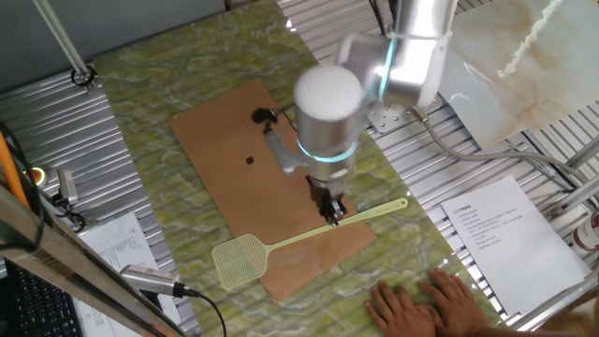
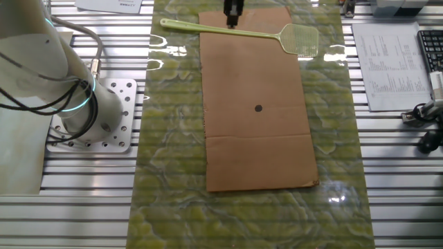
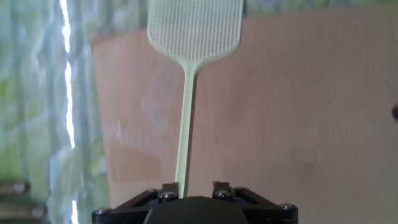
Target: Swat with a flyswatter
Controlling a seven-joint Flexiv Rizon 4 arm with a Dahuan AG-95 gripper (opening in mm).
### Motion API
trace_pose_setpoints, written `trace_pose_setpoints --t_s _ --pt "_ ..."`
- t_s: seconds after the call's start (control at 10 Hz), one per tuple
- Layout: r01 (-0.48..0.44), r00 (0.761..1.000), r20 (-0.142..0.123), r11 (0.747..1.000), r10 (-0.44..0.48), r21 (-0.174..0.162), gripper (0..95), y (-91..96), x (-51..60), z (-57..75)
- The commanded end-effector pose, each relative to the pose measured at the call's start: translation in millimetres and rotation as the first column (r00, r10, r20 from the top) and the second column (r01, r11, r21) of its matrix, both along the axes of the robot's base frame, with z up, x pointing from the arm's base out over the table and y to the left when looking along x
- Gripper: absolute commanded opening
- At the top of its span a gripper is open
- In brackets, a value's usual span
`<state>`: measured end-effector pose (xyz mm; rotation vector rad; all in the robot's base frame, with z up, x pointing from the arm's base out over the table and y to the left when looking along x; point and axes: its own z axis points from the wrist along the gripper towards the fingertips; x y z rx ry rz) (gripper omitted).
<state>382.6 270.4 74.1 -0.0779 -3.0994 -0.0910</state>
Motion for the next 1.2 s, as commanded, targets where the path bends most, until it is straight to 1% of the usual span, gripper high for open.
trace_pose_setpoints --t_s 0.1,0.2,0.5,0.6,0.8,0.9,1.0,1.1,1.2 --pt "0.006 1.0 0.002 1.0 -0.006 -0.003 38.0 1.5 -1.1 -2.5" --pt "0.01 1.0 -0.004 1.0 -0.01 -0.004 38.0 4.2 -1.7 -7.8" --pt "0.026 1.0 0.0 1.0 -0.026 -0.012 38.0 7.8 -4.0 -23.2" --pt "0.032 0.999 0.0 0.999 -0.032 -0.011 38.0 8.2 -4.3 -25.8" --pt "0.033 0.999 -0.001 0.999 -0.033 -0.013 38.0 10.5 -8.2 -34.7" --pt "0.035 0.999 -0.001 0.999 -0.035 -0.013 38.0 11.2 -8.8 -35.5" --pt "0.035 0.999 -0.002 0.999 -0.035 -0.024 38.0 15.7 -13.2 -40.1" --pt "0.034 0.999 -0.005 0.999 -0.035 -0.032 38.0 15.4 -15.3 -40.9" --pt "0.033 0.999 -0.005 0.999 -0.034 -0.033 38.0 14.5 -18.4 -42.2"
